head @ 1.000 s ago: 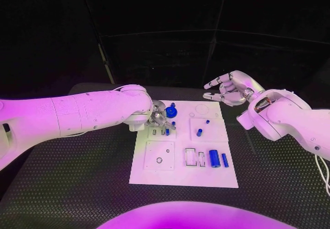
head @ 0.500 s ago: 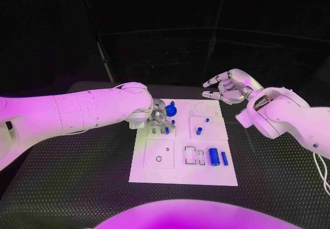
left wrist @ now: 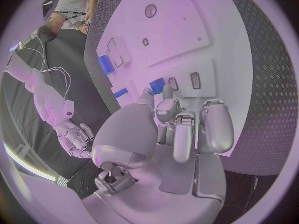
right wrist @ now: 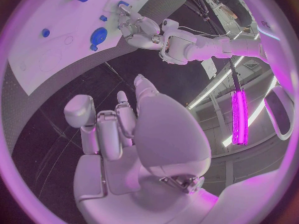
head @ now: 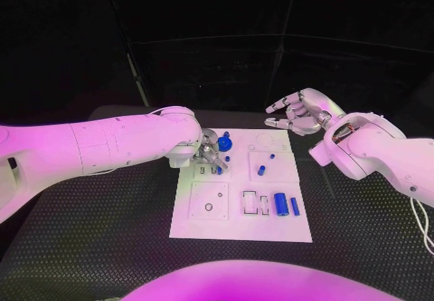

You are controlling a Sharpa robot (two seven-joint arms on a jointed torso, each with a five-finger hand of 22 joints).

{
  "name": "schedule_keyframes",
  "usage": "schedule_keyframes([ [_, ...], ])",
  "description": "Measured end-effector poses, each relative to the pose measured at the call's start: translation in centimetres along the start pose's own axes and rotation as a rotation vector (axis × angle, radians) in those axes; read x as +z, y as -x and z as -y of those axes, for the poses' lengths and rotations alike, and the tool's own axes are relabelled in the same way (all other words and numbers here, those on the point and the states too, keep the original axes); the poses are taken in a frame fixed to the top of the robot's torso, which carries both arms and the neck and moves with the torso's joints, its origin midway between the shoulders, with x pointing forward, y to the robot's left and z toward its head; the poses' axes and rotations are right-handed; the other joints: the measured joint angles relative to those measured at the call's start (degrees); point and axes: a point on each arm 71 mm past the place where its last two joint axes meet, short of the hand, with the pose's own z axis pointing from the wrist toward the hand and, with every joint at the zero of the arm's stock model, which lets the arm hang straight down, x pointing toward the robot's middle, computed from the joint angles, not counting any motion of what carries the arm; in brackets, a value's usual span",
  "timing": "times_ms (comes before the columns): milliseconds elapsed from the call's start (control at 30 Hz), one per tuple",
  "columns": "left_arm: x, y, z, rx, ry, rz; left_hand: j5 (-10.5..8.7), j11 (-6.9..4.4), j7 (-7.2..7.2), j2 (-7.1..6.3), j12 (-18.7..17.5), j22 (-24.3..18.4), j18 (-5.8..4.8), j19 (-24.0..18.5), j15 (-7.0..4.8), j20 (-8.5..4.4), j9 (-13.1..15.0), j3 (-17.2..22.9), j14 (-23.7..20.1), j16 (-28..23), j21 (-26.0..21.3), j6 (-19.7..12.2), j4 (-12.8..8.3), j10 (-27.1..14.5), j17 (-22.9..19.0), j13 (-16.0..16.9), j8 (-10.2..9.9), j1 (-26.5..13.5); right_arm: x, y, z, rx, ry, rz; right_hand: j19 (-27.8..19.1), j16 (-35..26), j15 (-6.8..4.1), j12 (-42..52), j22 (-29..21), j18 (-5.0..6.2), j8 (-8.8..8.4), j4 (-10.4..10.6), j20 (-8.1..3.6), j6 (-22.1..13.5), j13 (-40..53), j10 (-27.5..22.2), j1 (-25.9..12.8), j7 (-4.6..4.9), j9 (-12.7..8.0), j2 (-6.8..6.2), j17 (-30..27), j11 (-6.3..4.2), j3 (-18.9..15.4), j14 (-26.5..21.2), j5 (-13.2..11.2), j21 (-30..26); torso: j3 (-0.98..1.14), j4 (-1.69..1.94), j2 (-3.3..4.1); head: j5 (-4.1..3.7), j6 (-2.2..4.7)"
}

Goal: Assemble the parts on the task board

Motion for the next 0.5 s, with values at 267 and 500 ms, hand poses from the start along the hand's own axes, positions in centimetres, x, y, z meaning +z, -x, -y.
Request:
schedule_keyframes([
  [267,0.01,-0.08,0.10,0.008,-0.001,-0.009,0.00,0.00,0.00,0.10,0.00,-0.01,0.00,0.00,0.00,0.00,0.16,0.10,0.00,0.00,0.00,0.00,-0.10,0.00,0.00,-0.01,0.00,0.10,0.08,-0.06,0.00,-0.001,0.000,-0.002,0.00,0.00,0.00,0.00,0.00,0.00,0.00,0.00,0.00,0.00,0.00,0.00,0.00,0.00,0.00,0.00,0.04,0.00,0.00,0.00,0.00,0.00,-0.01,0.02,0.00,-0.15,-0.15],
  [500,0.00,-0.08,0.15,0.009,-0.002,-0.009,0.00,-0.51,-0.62,3.22,-0.11,-0.14,0.00,0.00,0.00,0.00,0.93,3.74,0.00,0.00,0.00,-0.61,-3.73,-0.51,0.00,-0.27,0.27,4.87,0.14,-0.09,0.03,-0.002,-0.001,-0.003,0.00,-0.19,0.00,0.00,-0.01,0.00,0.00,0.00,0.00,0.00,0.00,0.00,0.00,0.00,-0.02,0.00,0.04,0.00,0.00,0.00,0.20,0.00,0.01,0.02,-0.01,-0.17,-0.27],
])
